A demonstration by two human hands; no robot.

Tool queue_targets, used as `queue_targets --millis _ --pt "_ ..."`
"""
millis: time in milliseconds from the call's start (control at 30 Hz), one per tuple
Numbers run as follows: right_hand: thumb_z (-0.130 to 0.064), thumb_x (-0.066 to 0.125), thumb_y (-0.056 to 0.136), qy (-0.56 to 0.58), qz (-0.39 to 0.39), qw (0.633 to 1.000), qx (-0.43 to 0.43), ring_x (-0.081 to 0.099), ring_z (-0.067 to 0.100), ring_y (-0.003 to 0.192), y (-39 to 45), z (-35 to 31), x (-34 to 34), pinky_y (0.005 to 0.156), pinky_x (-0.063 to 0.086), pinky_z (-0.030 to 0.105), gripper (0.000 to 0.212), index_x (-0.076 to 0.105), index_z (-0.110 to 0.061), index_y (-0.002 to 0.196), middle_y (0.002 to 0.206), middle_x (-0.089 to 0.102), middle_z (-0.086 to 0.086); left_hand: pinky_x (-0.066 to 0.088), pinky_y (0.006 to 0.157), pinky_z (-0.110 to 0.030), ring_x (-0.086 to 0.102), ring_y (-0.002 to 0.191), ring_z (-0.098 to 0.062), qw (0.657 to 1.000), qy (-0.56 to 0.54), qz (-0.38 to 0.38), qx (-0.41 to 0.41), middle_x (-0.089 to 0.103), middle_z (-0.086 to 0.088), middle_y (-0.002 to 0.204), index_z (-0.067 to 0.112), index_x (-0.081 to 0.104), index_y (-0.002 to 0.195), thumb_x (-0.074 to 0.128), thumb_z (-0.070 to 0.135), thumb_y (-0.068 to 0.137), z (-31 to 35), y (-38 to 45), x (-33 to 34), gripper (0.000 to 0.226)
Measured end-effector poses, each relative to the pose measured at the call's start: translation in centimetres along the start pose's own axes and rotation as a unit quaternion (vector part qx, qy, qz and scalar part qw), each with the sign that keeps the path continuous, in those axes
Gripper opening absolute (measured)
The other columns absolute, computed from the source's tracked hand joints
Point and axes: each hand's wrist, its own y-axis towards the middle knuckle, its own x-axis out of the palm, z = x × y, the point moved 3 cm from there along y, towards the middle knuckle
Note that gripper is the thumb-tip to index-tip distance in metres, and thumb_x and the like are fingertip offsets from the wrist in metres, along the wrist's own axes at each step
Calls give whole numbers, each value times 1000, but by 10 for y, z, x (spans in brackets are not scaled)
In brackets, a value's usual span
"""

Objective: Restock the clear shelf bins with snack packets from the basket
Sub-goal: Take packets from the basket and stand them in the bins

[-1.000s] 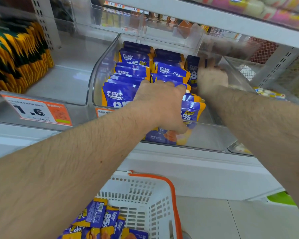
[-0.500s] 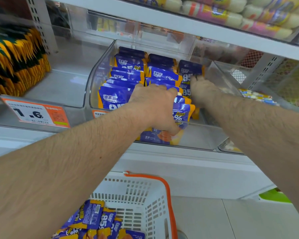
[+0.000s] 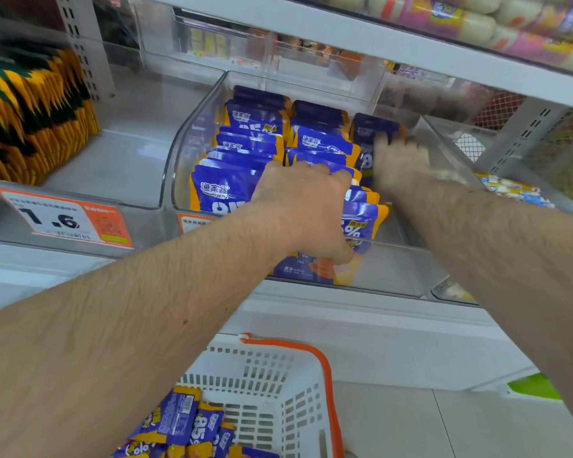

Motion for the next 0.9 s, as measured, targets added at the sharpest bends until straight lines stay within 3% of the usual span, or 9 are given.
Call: queue_targets --millis 100,200,433,700,900 --pt "-30 81 70 -45 67 997 -8 44 43 124 9 5 -1 96 40 48 94 28 -4 144 138 41 26 38 96 -47 49 119 -24 1000 1 7 5 51 2 130 28 37 134 66 74 64 0 0 1 88" --pt "-28 79 71 -54 105 993 -9 48 42 121 16 5 5 96 39 49 92 29 0 144 134 48 27 38 97 -48 48 121 -24 1000 1 9 6 50 2 131 28 36 134 64 76 65 -1 1 2 89" --pt "-28 84 59 -62 190 980 25 59 41 94 19 5 -1 79 47 45 78 48 3 121 112 56 29 38 97 -49 49 120 -25 1000 4 12 8 51 2 130 28 36 133 63 78 66 -1 4 4 88" --pt "-29 89 49 -89 161 982 50 64 34 79 19 3 4 70 50 36 70 58 -4 106 101 62 21 37 97 -48 48 121 -25 1000 6 12 7 50 1 131 27 36 133 62 78 66 0 3 3 88" --pt "-20 83 64 -75 123 989 39 62 40 97 12 2 -3 85 45 43 76 46 3 127 117 55 27 37 97 -48 48 121 -24 1000 1 10 8 50 2 132 28 35 135 62 78 67 0 3 2 89"
